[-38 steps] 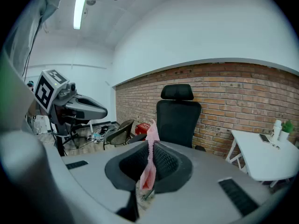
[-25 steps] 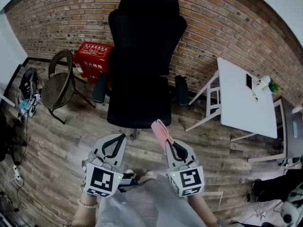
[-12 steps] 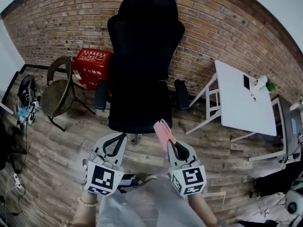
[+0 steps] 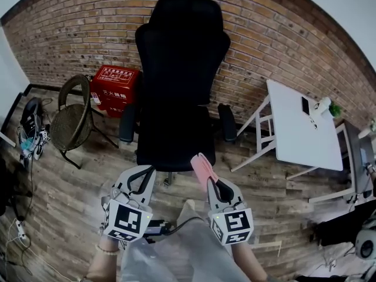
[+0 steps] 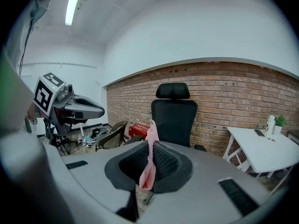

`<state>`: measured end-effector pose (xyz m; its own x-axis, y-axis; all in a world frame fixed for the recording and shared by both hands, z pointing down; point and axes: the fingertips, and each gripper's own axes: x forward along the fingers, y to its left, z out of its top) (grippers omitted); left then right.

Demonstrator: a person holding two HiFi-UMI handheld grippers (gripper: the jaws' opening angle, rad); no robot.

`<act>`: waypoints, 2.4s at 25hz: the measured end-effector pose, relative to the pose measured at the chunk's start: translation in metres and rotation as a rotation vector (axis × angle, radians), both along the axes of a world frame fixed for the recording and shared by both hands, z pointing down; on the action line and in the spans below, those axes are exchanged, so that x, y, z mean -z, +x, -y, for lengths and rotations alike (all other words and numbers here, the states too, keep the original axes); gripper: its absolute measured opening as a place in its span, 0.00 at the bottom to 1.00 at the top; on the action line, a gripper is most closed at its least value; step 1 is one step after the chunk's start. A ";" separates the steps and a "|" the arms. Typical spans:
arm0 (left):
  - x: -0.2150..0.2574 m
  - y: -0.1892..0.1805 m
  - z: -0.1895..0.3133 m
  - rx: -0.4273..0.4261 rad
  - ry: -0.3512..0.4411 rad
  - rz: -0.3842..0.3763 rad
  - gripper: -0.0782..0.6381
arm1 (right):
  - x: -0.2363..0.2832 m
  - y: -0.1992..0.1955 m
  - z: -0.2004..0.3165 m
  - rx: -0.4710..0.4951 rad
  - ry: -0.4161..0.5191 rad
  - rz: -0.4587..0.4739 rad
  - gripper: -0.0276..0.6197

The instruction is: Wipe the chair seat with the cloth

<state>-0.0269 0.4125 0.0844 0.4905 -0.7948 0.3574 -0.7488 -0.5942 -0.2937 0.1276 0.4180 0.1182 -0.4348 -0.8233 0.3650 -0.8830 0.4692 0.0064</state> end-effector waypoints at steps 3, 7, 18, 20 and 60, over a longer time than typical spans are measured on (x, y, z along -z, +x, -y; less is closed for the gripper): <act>-0.002 -0.005 0.014 0.013 -0.003 0.007 0.13 | -0.003 -0.004 0.013 0.017 -0.010 -0.002 0.12; -0.007 -0.007 0.042 0.032 -0.004 0.023 0.13 | -0.011 -0.007 0.042 0.045 -0.026 -0.006 0.12; -0.037 0.004 0.179 0.115 -0.053 0.021 0.13 | -0.050 0.000 0.193 0.151 -0.104 -0.004 0.12; -0.046 0.009 0.208 0.132 -0.069 0.012 0.13 | -0.060 0.006 0.225 0.171 -0.124 -0.015 0.12; -0.311 0.027 0.487 0.142 -0.232 0.011 0.13 | -0.365 0.034 0.538 -0.087 -0.297 -0.113 0.12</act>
<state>0.0002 -0.0742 0.3953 0.3753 -0.7517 0.5423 -0.8269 -0.5359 -0.1706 0.1621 -0.1197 0.4832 -0.3104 -0.7060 0.6366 -0.9216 0.3876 -0.0196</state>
